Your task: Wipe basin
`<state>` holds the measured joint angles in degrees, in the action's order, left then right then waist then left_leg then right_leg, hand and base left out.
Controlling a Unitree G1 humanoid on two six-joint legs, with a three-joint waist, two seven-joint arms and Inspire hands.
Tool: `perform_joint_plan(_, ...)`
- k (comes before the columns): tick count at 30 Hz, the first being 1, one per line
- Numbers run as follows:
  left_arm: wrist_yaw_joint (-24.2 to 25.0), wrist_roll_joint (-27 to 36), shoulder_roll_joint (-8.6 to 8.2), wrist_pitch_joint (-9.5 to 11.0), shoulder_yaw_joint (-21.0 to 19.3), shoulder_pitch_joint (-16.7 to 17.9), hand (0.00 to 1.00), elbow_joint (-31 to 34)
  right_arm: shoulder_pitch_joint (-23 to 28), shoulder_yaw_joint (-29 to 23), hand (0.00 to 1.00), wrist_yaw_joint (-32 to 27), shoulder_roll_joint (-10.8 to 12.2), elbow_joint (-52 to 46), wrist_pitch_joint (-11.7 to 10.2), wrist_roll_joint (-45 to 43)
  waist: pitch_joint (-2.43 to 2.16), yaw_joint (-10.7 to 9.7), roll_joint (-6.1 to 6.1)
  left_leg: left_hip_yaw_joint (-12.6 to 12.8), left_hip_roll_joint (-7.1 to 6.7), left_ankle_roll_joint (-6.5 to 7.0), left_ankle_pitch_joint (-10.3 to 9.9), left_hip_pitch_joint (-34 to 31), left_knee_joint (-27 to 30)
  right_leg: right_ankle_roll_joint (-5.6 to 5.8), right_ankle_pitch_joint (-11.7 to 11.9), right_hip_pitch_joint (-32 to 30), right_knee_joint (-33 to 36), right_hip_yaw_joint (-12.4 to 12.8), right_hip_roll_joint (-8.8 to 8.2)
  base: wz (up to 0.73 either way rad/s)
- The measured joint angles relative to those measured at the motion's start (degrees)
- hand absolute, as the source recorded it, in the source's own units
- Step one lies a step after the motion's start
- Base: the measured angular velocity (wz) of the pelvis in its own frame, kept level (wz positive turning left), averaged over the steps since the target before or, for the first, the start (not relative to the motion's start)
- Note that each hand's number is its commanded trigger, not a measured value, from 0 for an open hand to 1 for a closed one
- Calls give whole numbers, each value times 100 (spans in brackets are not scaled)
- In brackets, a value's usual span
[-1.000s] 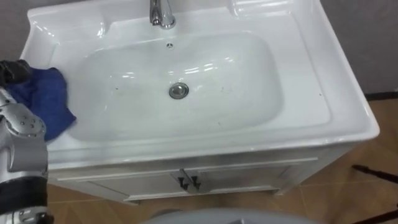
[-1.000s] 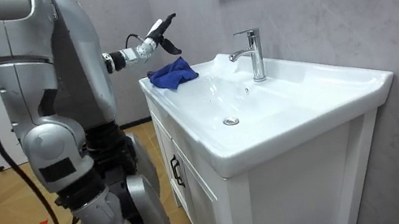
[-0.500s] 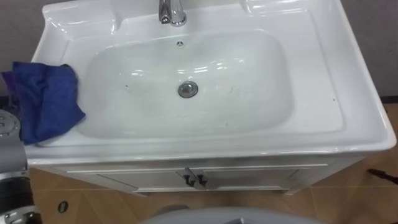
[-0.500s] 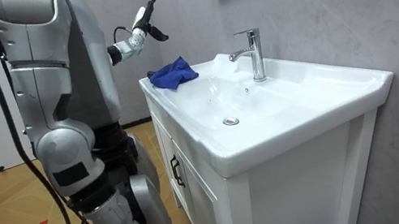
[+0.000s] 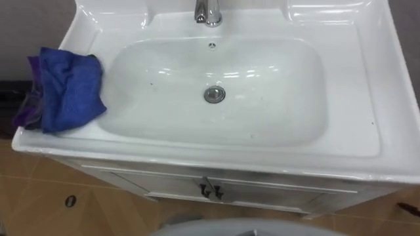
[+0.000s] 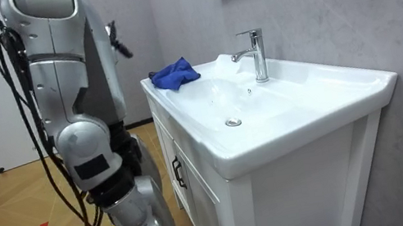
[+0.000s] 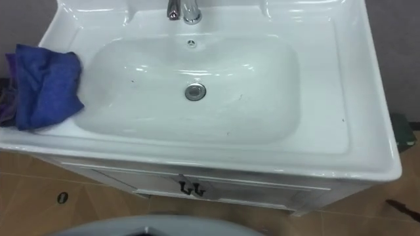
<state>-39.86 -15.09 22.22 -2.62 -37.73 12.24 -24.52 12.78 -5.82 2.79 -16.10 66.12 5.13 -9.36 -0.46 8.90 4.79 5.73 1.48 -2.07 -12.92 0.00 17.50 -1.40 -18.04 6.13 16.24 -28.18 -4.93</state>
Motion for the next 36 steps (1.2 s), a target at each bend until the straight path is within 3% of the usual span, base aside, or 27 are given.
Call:
perform_joint_plan(1, -2, 121, -1, 9, -43, 0, 0, -186, -8, -8, 0, -1, -3, -7, 18, -33, -24, 41, -60, -88, -15, 0, 0, -47, -2, 3, -2, -14, 1, -55, 1, 33)
perform_joint_plan(2, -5, 163, 0, 9, -66, 2, 0, -273, -18, -9, 0, -2, -4, -12, 33, -52, -14, 86, -48, -130, -17, 0, 0, -63, -1, 3, -2, -19, 1, -80, 1, 27)
perform_joint_plan(5, -114, 462, -20, 26, -140, 183, 0, -455, -92, -5, 0, 116, -16, -82, 125, -84, -41, 190, -140, -198, -36, 1, 0, -136, 39, 4, -3, -25, -24, -165, -4, 15)
perform_joint_plan(10, -354, 678, -270, 54, -131, 478, 0, -590, -288, 1, 0, 249, -116, -192, 189, 51, -37, 256, -177, -376, -80, 4, 0, -240, 148, 18, 1, -13, -11, -278, -25, 16)
perform_joint_plan(14, -499, 713, -418, 230, -86, 776, 0, -768, -308, 24, 0, 357, -167, -201, 244, 2, -9, 266, -278, -437, -144, 49, 28, -253, 143, 46, -16, 4, 54, -424, -111, 15)
perform_joint_plan(19, -456, 866, -724, 305, 289, 845, 0, -959, -275, 328, 0, 488, -139, -204, 288, 0, -30, 299, -442, -459, -215, 93, 56, -240, 124, 108, -43, 66, 70, -494, -179, 10)
perform_joint_plan(21, -435, 873, -787, 347, 453, 862, 0, -1040, -277, 474, 0, 647, -126, -236, 291, 32, -25, 374, -627, -434, -215, 93, 55, -262, 143, 110, -43, 35, 77, -494, -192, -4)
perform_joint_plan(22, -434, 874, -788, 355, 506, 857, 0, -1040, -277, 478, 0, 686, -111, -227, 294, 68, -12, 386, -661, -437, -216, 93, 55, -271, 147, 112, -42, 31, 74, -498, -191, 3)
perform_joint_plan(24, -384, 865, -789, 463, 866, 848, 0, -1105, -290, 498, 0, 851, -98, -196, 311, 156, -6, 384, -843, -443, -216, 123, 34, -340, 241, 130, -26, 34, 60, -552, -186, 11)
perform_joint_plan(27, -171, 863, -849, 505, 1372, 718, 0, -1370, -332, 483, 0, 967, -98, -197, 311, 231, 46, 359, -911, -405, -180, 172, -66, -384, 339, 150, 6, 52, 133, -571, -174, 4)
perform_joint_plan(30, 85, 848, -962, 530, 1793, 594, 0, -1747, -389, 463, 0, 1019, -57, -145, 263, 233, 57, 310, -895, -300, -110, 226, -185, -443, 423, 169, 108, 39, 139, -447, -134, -16)
perform_joint_plan(33, 391, 813, -969, 532, 2151, 489, 0, -2145, -459, 463, 0, 1074, 38, -119, 215, 227, 62, 227, -901, -171, -73, 294, -219, -428, 424, 218, 191, -87, 145, -48, -120, -29)
perform_joint_plan(36, 757, 813, -972, 534, 2353, 460, 0, -2322, -463, 471, 0, 1124, 65, 33, 177, 228, 65, 47, -872, -73, -97, 380, -231, -452, 425, 274, 284, -131, 153, 101, -120, -22)
